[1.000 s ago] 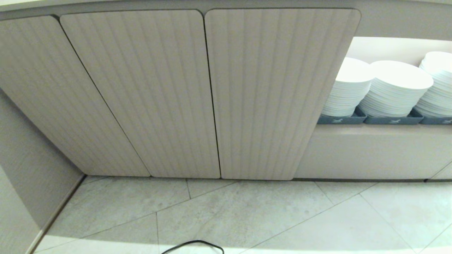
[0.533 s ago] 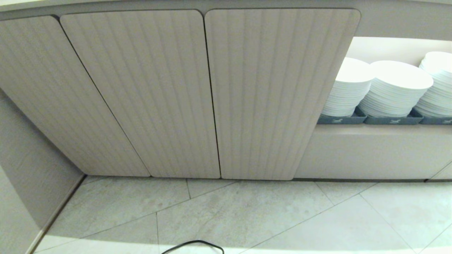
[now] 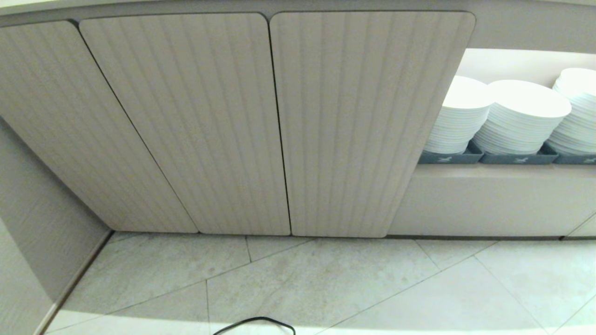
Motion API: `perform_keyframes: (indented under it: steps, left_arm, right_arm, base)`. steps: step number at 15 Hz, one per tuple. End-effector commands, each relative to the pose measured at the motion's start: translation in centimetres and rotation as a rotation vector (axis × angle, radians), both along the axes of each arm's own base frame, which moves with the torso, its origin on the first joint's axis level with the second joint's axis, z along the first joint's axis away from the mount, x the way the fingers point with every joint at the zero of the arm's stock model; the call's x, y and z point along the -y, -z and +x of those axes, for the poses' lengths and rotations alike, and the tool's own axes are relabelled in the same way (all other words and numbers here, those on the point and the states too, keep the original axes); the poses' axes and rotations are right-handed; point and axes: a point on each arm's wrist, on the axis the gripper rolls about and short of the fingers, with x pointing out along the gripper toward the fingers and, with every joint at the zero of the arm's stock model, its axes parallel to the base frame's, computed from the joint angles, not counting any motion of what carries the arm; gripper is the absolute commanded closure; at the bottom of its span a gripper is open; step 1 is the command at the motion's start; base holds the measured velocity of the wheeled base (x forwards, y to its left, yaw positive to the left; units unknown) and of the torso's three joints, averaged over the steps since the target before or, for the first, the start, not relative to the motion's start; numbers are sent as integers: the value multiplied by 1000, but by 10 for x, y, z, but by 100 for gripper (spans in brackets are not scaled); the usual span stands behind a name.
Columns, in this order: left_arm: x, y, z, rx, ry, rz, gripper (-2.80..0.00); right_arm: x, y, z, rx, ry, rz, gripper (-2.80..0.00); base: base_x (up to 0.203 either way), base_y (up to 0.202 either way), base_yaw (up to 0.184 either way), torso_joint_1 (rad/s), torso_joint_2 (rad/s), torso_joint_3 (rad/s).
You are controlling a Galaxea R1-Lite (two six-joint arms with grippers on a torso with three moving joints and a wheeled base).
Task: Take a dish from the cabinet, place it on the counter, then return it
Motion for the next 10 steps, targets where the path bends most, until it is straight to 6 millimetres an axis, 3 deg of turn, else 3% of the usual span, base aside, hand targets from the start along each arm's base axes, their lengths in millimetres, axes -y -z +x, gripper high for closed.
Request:
perform_keyframes:
  steps: [1, 10]
  left_arm:
    - [0, 0, 0, 0, 0, 0, 0]
    - [0, 0, 0, 1, -2, 0, 0]
  right_arm:
    - [0, 0, 0, 0, 1, 13, 0]
    - [1, 0, 0, 1, 25, 22, 0]
  base:
    - [0, 0, 0, 0, 0, 0]
    - [0, 0, 0, 0, 0, 0]
